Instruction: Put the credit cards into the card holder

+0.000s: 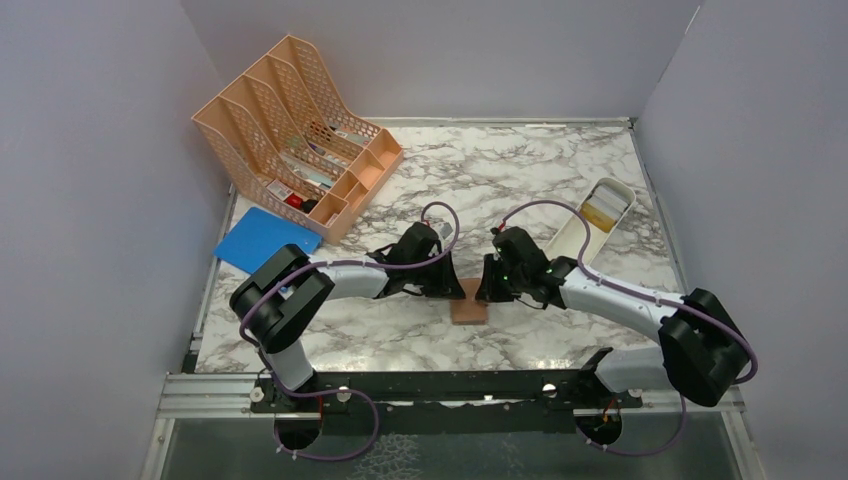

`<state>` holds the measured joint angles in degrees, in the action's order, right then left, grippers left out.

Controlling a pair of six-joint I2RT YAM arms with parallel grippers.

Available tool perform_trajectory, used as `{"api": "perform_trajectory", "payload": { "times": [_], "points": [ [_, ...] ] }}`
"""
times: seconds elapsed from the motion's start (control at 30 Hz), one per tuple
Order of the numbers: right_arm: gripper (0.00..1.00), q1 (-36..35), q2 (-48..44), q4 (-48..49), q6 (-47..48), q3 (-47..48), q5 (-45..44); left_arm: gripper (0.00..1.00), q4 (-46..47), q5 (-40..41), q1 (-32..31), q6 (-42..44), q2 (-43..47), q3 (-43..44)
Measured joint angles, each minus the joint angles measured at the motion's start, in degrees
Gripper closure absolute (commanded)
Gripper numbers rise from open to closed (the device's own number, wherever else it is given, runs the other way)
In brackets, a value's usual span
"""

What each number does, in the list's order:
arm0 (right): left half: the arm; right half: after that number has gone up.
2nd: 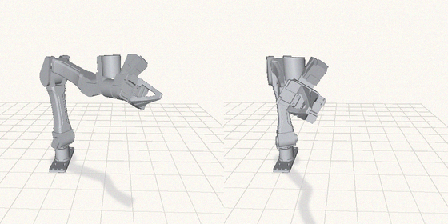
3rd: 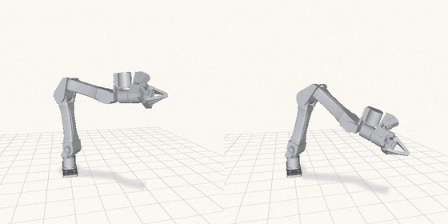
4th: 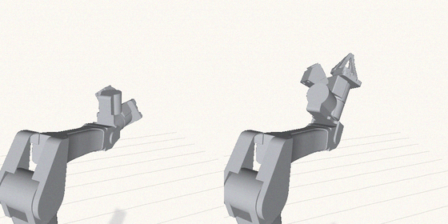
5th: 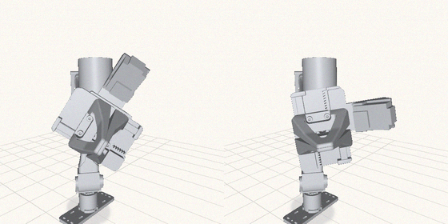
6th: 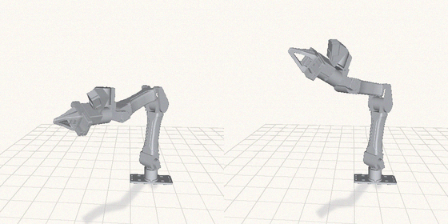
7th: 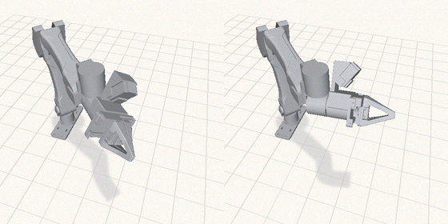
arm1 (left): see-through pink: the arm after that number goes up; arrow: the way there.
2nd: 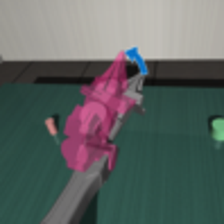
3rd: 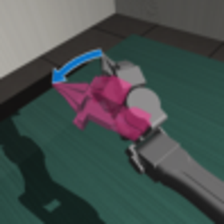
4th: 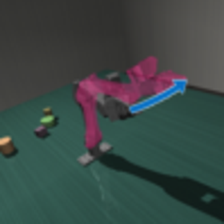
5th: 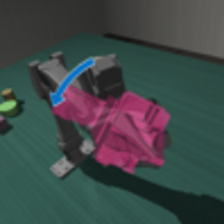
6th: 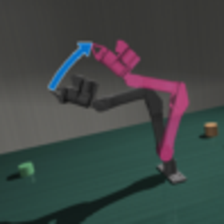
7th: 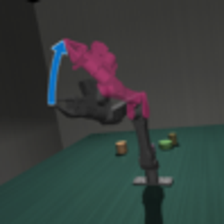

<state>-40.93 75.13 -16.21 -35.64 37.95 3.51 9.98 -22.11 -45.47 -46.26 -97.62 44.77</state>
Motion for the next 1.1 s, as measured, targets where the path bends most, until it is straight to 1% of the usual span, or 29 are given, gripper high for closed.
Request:
{"api": "perform_trajectory", "payload": {
  "times": [0.73,1.1],
  "points": [
    [0.84,0.0,1.7,1.4,0.1,-0.1,0.0,0.84,0.5,-0.3,-0.2,0.0,-0.2,0.0],
    [0.87,0.0,2.7,1.7,0.2,-0.1,0.1,0.84,1.4,-0.4,-0.8,0.0,-0.4,0.0]
  ]
}}
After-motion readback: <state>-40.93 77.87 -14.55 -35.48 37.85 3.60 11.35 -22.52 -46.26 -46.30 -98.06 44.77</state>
